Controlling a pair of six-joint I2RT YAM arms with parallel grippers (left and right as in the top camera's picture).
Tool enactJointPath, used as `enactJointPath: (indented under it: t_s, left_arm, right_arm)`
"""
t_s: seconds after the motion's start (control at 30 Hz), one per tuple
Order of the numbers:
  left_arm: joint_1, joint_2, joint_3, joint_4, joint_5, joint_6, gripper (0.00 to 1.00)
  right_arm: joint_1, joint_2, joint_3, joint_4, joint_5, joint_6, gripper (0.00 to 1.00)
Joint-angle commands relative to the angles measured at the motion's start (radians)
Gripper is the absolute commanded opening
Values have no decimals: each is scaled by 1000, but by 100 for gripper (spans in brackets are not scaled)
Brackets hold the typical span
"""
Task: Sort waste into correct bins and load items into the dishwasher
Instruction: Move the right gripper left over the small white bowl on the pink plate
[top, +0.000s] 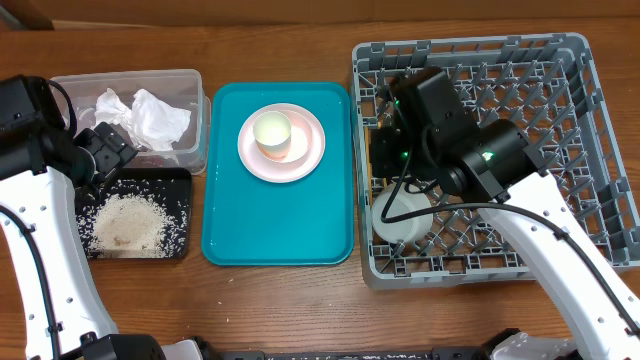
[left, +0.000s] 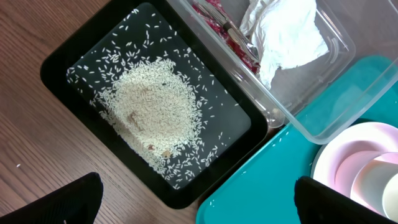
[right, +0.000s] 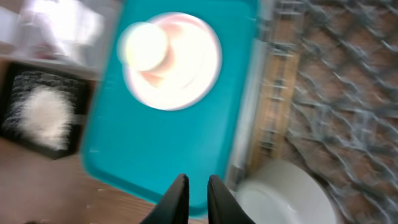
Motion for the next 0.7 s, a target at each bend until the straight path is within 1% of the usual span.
enactJointPath:
  t_s: [0.0, 0.03, 0.07, 0.13, 0.2, 0.23, 0.4, 0.53, 0.67]
  left_arm:
    - [-2, 3, 15, 1, -2, 8, 100]
    - [-2, 3, 15, 1, -2, 8, 100]
    - [-2, 3, 15, 1, -2, 8, 100]
    - [-2, 3, 15, 1, -2, 8, 100]
    - [-1, 3, 15, 1, -2, 8, 100]
    - [-1, 3, 15, 1, -2, 8, 100]
    - [-1, 3, 15, 1, -2, 8, 100]
    - [-1, 3, 15, 1, -2, 8, 100]
    - [-1, 3, 15, 1, -2, 8, 100]
  right_arm:
    - [5, -8, 26, 79, -307, -114, 28]
    - [5, -8, 26, 115, -370, -127, 40]
    - [5, -9, 26, 135, -387, -126, 45]
    - [5, -8, 25, 183, -404, -124, 45]
    - [6, -8, 25, 220, -401, -72, 44]
    - [11, -5, 25, 229, -396, -72, 44]
    - [67, 29, 25, 226, -214, -48, 42]
    - [102, 80, 27, 225, -167, -49, 45]
    - [104, 127, 42, 229, -124, -55, 49]
